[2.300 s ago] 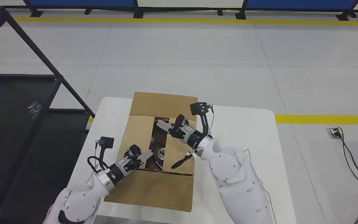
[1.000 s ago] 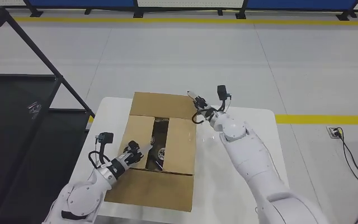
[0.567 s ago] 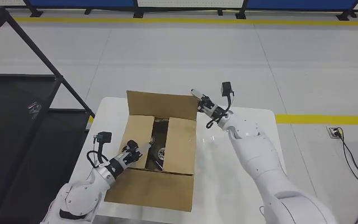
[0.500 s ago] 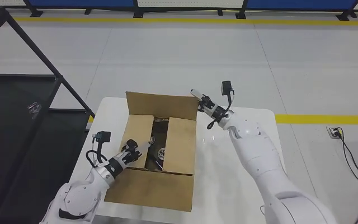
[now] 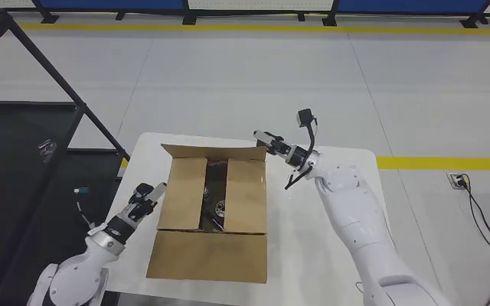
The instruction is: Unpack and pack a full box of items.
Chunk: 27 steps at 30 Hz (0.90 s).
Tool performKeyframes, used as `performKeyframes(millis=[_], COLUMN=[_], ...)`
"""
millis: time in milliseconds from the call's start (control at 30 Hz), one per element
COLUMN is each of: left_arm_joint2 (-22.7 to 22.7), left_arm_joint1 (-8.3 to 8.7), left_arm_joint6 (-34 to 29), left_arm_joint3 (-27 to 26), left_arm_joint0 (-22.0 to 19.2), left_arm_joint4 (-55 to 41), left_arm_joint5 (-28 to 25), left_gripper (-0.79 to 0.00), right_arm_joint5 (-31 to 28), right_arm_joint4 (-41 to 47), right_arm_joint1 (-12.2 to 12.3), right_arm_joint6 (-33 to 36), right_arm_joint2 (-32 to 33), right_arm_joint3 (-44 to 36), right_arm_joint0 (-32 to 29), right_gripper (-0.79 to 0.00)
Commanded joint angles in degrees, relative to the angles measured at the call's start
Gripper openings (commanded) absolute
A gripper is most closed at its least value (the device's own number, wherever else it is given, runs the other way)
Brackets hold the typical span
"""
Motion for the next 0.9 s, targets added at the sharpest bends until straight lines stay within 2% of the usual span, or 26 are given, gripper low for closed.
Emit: performKeyframes(millis=[0, 133, 367, 467, 633, 733, 867], left_arm_joint2=[-2.86, -6.81, -11.97, -12.58, -12.41, -11.60, -10.03], left_arm_joint1=[0.18, 0.75, 2.47, 3.21, 4.22, 4.96, 5.76], left_arm_joint6=[-0.28, -5.54, -27.45, -36.88, -48.16, -50.47, -50.22], left_arm_joint3=[0.30, 1.53, 3.88, 4.28, 4.37, 3.37, 3.79], left_arm_joint0=[1.69, 4.82, 9.52, 10.75, 12.19, 12.64, 12.39], left_arm_joint4=[-1.41, -2.20, -7.68, -10.46, -15.22, -17.23, -19.51], left_arm_joint5=[-0.45, -2.06, -8.96, -11.59, -16.39, -15.09, -15.34], left_gripper=[0.000, 0.000, 0.000, 0.000, 0.000, 0.000, 0.000], right_arm_joint5=[0.35, 1.33, 4.89, 6.01, 7.34, 7.91, 8.24], right_arm_joint4=[0.08, -0.04, -2.88, -3.26, -3.13, -2.96, -2.80], right_arm_joint1=[0.30, 1.04, 2.08, 2.28, 2.44, 2.59, 2.79], right_arm_joint6=[-0.21, 1.39, 3.65, 3.63, 2.88, 2.46, 2.02], right_arm_joint2=[0.07, 0.16, -1.04, -1.84, -3.23, -3.78, -4.53], right_arm_joint3=[-2.55, -7.13, -13.43, -15.13, -16.46, -16.80, -17.09], right_arm_joint0=[-1.32, -3.44, -5.71, -6.38, -6.93, -7.08, -7.31], right_gripper=[0.000, 0.000, 0.000, 0.000, 0.000, 0.000, 0.000])
